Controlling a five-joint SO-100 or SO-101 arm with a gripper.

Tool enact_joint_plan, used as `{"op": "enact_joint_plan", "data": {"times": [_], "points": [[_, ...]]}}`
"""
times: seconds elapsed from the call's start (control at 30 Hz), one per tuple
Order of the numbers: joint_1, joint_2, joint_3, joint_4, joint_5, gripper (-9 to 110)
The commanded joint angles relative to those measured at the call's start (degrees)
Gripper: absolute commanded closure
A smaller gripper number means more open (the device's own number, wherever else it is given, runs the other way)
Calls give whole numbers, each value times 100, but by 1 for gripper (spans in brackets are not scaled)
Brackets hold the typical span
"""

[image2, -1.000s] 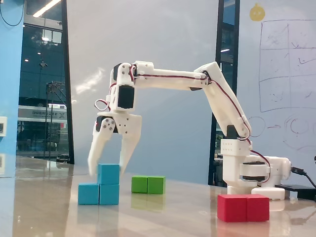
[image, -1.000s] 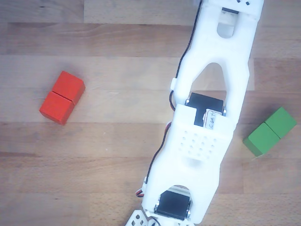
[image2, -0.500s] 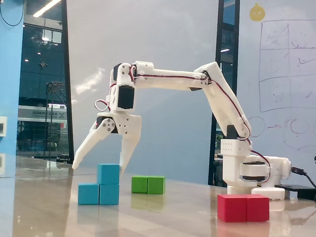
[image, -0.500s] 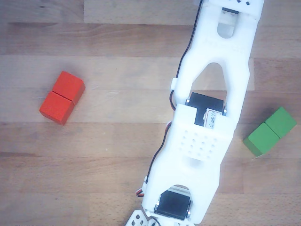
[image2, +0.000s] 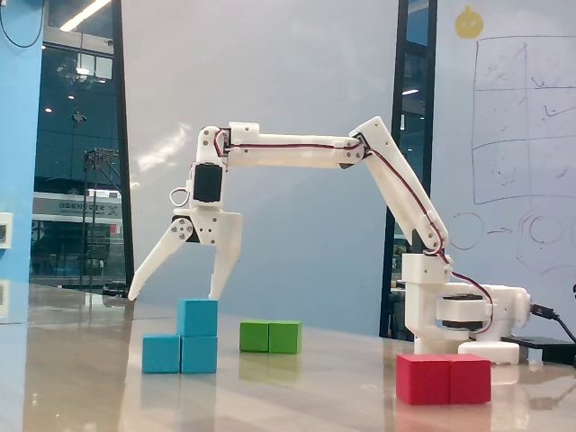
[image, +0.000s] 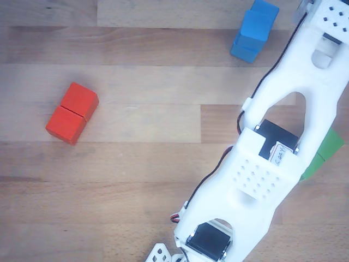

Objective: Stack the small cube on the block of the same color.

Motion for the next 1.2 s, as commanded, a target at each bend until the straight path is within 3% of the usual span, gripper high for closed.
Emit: {"op": "enact_joint_plan", "data": {"times": [0.0, 0.37, 0.7, 0.83, 1.07, 1.17], "points": [[35, 1116, 0, 53, -62, 62], [-176, 3647, 2408, -44, -26, 62], [-2030, 6609, 5449, -44, 35, 64], [-2610, 7743, 6302, -114, 35, 73], [-3173, 9396, 7708, -993, 35, 99], [-3270, 9984, 8464, -1424, 35, 102]]}}
